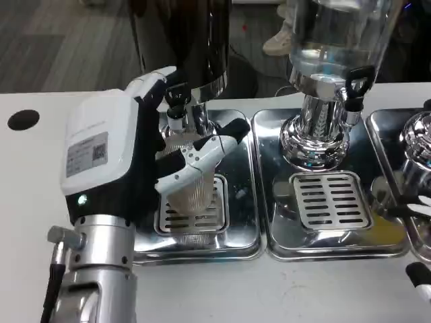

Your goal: Grasp the cup under the faucet to collect the drink, then remove the cup.

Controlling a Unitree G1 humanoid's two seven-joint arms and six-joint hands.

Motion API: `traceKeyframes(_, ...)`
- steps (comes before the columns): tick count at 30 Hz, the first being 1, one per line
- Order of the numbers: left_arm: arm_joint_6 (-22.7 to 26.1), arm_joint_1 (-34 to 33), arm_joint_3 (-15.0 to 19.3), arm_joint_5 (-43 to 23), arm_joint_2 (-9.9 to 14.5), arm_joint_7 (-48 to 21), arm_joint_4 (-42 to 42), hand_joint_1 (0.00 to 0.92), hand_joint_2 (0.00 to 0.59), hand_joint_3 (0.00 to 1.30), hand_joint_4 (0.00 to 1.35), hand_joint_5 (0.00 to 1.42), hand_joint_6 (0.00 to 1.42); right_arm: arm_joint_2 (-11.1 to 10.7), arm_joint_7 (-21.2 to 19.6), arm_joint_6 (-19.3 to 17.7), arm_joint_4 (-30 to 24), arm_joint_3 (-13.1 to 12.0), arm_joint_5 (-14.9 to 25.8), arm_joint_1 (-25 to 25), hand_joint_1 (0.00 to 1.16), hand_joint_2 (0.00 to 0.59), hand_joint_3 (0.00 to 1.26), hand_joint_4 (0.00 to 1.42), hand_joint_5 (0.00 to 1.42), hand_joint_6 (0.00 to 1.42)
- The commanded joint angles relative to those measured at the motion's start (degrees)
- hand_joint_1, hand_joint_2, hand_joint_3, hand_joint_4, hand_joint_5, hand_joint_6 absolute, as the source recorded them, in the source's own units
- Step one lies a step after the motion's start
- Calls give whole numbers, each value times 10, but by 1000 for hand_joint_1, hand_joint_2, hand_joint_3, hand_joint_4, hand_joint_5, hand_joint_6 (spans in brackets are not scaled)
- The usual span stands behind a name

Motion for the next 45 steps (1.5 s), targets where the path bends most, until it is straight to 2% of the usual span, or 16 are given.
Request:
traceKeyframes(1,-6,33,-27,-1,4,-29,25,84,65,351,313,832,976,-2,0,-4,-8,4,9,-1,433,378,264,154,61,0)
traceKeyframes(13,-10,41,-39,3,-1,-26,31,92,67,351,313,822,961,-4,0,-7,-2,3,16,2,425,374,263,154,61,0)
traceKeyframes(45,-12,46,-37,6,0,-28,17,93,63,351,310,814,951,-2,1,-5,-11,6,19,7,438,370,263,156,61,0)
